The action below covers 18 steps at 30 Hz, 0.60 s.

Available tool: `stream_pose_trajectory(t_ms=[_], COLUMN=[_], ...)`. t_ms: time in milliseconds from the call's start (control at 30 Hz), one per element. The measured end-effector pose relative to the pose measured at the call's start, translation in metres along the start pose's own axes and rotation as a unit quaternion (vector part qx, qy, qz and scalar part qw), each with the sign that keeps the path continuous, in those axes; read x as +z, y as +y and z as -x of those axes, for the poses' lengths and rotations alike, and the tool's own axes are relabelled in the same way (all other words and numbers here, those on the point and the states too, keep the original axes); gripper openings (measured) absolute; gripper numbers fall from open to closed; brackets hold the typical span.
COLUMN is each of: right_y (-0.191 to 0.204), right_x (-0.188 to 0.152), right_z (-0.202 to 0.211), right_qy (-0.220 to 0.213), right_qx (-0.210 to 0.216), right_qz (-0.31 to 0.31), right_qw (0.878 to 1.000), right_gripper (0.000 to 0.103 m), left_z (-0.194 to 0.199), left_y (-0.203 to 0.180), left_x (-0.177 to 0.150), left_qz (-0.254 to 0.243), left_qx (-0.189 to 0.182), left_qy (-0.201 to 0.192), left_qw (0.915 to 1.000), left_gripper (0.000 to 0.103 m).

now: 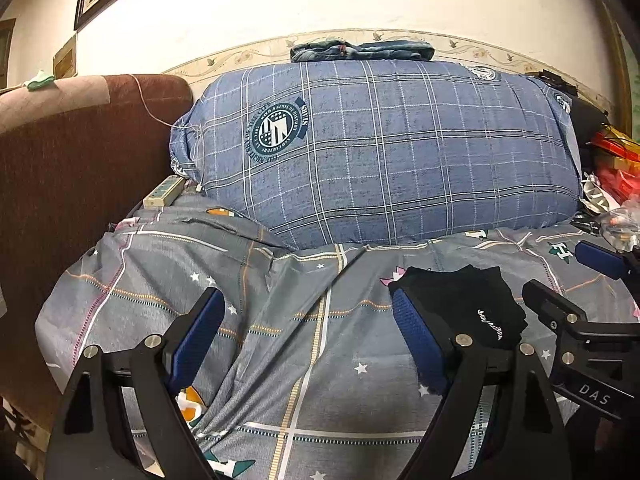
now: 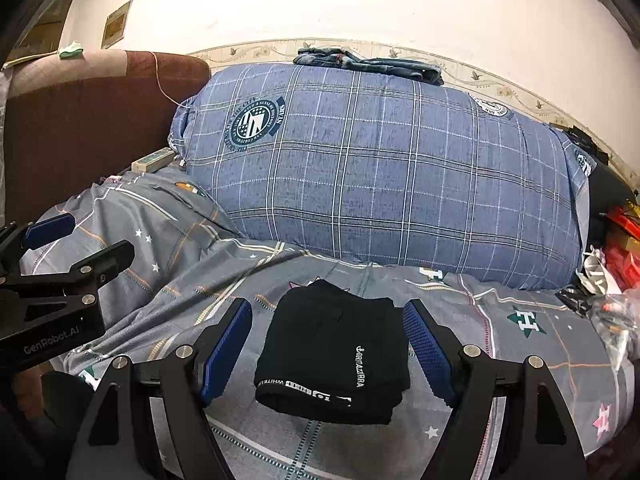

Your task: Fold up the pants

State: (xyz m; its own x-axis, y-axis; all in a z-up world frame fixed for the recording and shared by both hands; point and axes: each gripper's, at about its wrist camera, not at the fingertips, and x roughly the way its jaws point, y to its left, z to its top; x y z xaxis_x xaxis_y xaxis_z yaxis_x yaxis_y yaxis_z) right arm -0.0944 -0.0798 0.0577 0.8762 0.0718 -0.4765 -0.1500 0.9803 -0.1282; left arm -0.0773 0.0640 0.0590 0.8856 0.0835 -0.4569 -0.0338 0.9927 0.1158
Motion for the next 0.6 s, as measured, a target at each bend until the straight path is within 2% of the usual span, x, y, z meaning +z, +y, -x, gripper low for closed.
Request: stream_pose_trajectory(t_ms=[600], right_y=[0.0008], right_x=[0.0000], right_z=[0.0056], right_qy=[-0.009], right_qx=[-0.006], right_qz=[-0.001], right_qw=[1.000], right_gripper=[0.079], left_z=[0.0081], left_y=[-0.0058], left_x=[0.0024], left_qz=[-0.007], left_qx=[-0.017], left_qy=[-0.008], left_qw=[0.9998], left_gripper=[0.087])
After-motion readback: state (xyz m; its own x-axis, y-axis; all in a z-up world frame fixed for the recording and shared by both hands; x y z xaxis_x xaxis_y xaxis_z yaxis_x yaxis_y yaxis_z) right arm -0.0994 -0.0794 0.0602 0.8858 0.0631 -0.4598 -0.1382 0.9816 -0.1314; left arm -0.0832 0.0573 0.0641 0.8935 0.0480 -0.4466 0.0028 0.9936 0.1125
